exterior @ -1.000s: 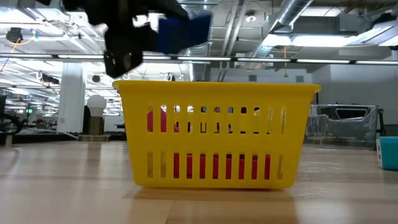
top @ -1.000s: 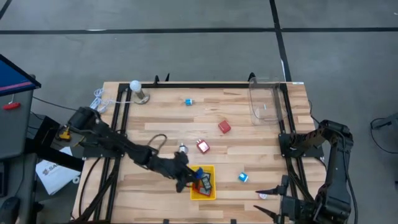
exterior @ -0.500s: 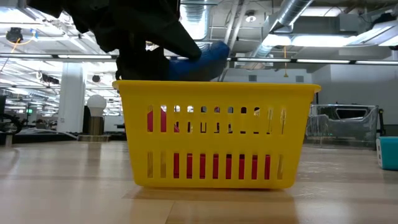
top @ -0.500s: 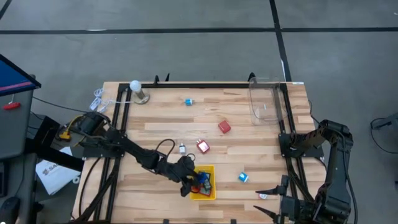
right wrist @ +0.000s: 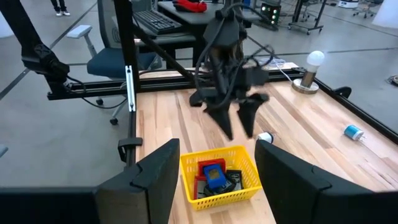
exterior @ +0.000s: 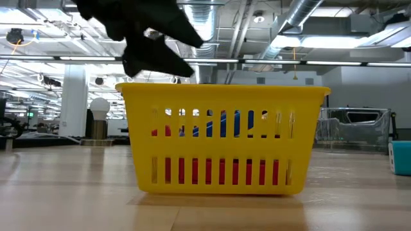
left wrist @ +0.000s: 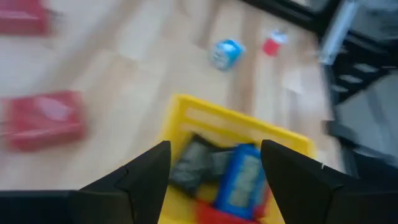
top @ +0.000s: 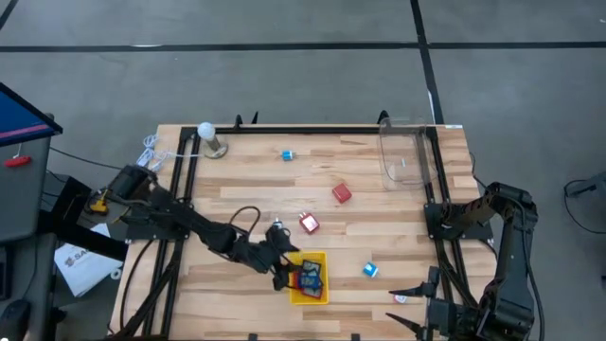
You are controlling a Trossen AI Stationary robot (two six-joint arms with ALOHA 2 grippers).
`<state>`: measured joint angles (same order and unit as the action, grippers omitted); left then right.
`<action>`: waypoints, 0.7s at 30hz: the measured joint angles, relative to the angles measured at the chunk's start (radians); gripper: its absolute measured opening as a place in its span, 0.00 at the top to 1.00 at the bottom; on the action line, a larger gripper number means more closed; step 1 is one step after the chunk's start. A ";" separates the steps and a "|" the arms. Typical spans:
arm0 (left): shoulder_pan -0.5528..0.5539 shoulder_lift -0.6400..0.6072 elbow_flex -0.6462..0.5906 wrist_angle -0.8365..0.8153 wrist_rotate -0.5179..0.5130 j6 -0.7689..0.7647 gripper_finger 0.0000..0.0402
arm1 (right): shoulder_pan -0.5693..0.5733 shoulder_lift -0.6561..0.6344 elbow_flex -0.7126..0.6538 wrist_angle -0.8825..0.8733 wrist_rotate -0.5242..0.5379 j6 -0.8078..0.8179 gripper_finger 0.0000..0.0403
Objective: Pick & Place Office items
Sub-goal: Put the left blue charger adapter into the transparent bin
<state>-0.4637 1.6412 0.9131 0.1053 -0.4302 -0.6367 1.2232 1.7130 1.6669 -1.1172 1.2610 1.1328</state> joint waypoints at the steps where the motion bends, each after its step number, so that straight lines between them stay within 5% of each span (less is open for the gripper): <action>1: -0.005 -0.027 0.000 -0.045 -0.031 0.000 0.40 | -0.001 0.000 0.000 0.000 0.000 0.000 0.50; 9: -0.052 -0.176 -0.013 -0.274 -0.239 -0.003 0.41 | -0.037 0.001 0.000 -0.006 0.001 0.000 0.50; 21: -0.053 -0.302 -0.250 -0.277 -0.412 -0.086 0.36 | -0.283 0.001 -0.006 -0.229 -0.155 0.103 0.50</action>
<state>-0.5167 1.3397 0.6633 -0.1720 -0.8424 -0.7225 0.9406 1.7137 1.6608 -1.3460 1.1064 1.2355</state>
